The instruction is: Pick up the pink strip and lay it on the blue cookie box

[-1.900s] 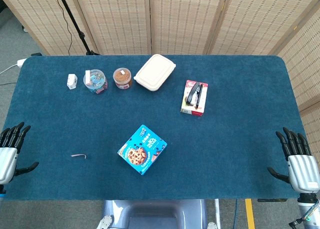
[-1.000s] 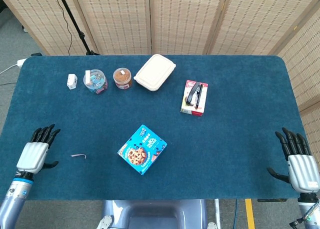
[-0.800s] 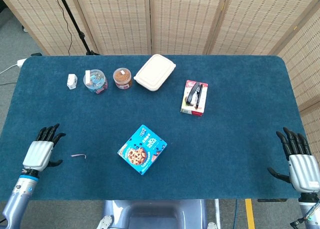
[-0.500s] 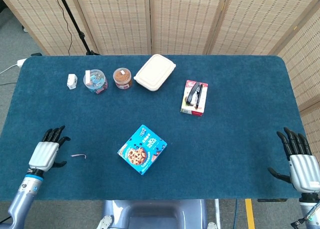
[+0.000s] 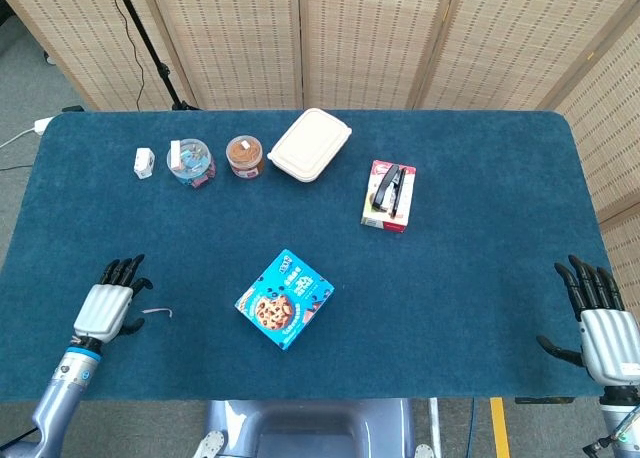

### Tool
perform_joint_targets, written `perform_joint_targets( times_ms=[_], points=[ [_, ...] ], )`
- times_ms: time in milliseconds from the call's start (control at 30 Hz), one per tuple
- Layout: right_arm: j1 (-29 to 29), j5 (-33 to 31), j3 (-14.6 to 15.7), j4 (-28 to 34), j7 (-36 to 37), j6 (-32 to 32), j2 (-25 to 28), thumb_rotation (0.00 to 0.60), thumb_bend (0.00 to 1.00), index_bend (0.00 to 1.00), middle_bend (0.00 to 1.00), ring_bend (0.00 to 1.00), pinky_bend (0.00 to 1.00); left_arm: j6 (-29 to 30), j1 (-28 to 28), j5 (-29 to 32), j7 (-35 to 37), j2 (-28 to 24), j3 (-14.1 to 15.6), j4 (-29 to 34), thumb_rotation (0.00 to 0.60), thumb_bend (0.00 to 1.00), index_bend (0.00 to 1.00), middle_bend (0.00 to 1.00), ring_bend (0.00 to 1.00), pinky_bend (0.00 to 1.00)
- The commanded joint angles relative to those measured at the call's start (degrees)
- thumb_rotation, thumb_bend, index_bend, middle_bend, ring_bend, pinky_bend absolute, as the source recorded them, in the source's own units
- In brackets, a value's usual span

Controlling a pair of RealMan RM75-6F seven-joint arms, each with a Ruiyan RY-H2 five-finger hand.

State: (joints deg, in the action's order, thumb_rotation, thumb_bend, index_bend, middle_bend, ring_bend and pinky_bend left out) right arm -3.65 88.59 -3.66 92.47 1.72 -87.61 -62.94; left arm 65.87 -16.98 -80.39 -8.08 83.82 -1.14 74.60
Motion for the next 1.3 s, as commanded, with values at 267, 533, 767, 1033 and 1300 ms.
perform_joint_targets(
  times_ms=[267,533,767,1033,1300],
  points=[
    [0.13,0.00,-0.08,0.08,0.89,-0.21,0.40,0.600,0.00,0.00,0.00,0.00,0.00,-0.45,-0.16,0.95,-1.57,0.73,0.24,-0.45,0.600,0.24,0.40,0.00,0.00,0.00],
    [0.07,0.00,-0.04,0.19,0.97,-0.01,0.47,0.600,0.00,0.00,0.00,0.00,0.00,-0.58,-0.20,1.26,-2.08,0.75,0.48,-0.43,0.600,0.27,0.47,0.00,0.00,0.00],
    [0.06,-0.06,-0.06,0.19,1.07,0.05,0.54,0.600,0.00,0.00,0.00,0.00,0.00,-0.70,-0.26,2.02,-3.00,1.08,0.33,-0.92,0.600,0.33,0.50,0.00,0.00,0.00],
    [0.09,-0.05,-0.05,0.32,1.34,0.05,0.72,0.600,0.00,0.00,0.00,0.00,0.00,-0.13,-0.26,1.15,-2.91,1.32,0.80,-0.96,0.600,0.35,0.52,0.00,0.00,0.00],
    [0.07,-0.11,0.00,0.41,1.37,0.23,0.82,0.600,0.00,0.00,0.00,0.00,0.00,-0.14,-0.49,0.98,-3.16,1.64,0.86,-1.00,0.600,0.35,0.52,0.00,0.00,0.00]
  ],
)
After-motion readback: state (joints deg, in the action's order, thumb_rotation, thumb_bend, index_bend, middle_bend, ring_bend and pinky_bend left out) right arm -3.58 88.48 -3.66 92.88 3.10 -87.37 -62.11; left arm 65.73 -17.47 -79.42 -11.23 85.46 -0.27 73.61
